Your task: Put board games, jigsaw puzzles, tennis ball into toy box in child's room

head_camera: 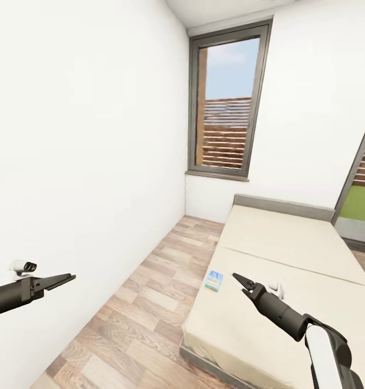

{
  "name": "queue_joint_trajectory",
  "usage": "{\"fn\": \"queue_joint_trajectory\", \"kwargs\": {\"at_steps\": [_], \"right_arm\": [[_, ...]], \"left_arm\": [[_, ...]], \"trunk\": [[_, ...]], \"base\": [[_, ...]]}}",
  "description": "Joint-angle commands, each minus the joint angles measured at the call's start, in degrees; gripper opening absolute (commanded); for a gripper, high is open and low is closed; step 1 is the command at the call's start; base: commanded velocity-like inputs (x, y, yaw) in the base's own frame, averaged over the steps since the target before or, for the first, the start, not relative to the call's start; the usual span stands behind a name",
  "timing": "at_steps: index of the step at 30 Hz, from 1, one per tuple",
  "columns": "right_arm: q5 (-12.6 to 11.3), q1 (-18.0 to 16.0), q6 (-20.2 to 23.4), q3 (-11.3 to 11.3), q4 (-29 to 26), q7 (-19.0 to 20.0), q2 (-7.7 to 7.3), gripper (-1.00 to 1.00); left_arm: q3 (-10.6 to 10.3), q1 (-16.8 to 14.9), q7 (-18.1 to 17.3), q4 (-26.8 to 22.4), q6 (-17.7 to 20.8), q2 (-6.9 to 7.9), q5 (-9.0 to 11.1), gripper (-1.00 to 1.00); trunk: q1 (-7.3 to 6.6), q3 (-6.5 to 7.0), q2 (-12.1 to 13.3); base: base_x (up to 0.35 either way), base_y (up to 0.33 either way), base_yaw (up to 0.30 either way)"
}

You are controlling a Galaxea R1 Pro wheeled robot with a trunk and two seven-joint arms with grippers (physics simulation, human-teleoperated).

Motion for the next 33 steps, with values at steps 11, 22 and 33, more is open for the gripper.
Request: {"fn": "queue_joint_trajectory", "kwargs": {"at_steps": [11,22,33], "right_arm": [[0.37,-0.06,0.3,-0.16,0.01,0.36,0.07,1.0],[0.52,-0.06,0.29,-0.16,0.01,0.27,0.07,1.0],[0.52,-0.06,0.25,-0.15,0.01,0.27,0.15,1.0]], "left_arm": [[0.02,0.03,-0.25,0.0,0.61,0.07,-0.05,1.0],[0.02,0.02,-0.25,0.0,0.61,0.03,-0.05,1.0],[0.02,0.01,-0.25,0.0,0.61,0.09,-0.05,1.0]], "trunk": [[0.02,0.22,-0.04],[0.02,0.46,-0.04],[0.02,0.64,-0.04]], "base": [[0.131,0.069,-0.28],[0.21,0.151,-0.28],[0.214,0.159,-0.253]]}}
